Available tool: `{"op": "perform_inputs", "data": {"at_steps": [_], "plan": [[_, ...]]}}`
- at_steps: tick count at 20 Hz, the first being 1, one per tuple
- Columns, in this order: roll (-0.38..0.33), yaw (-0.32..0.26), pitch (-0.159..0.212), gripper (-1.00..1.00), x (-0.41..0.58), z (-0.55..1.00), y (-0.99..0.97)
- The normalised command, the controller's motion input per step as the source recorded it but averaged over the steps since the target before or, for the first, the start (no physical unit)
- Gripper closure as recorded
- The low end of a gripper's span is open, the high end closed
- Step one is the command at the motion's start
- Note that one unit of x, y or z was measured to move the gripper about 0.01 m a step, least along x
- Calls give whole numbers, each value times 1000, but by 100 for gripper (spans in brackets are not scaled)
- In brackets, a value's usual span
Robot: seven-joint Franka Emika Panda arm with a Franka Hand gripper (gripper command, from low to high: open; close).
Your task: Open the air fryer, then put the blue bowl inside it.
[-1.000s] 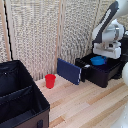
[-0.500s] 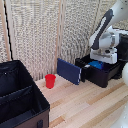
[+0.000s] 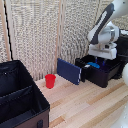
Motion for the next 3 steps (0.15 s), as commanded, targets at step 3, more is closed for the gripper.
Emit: {"op": "perform_inputs", "data": {"at_steps": [3], "plan": [[33, 21, 29, -100, 44, 946, 0]]}}
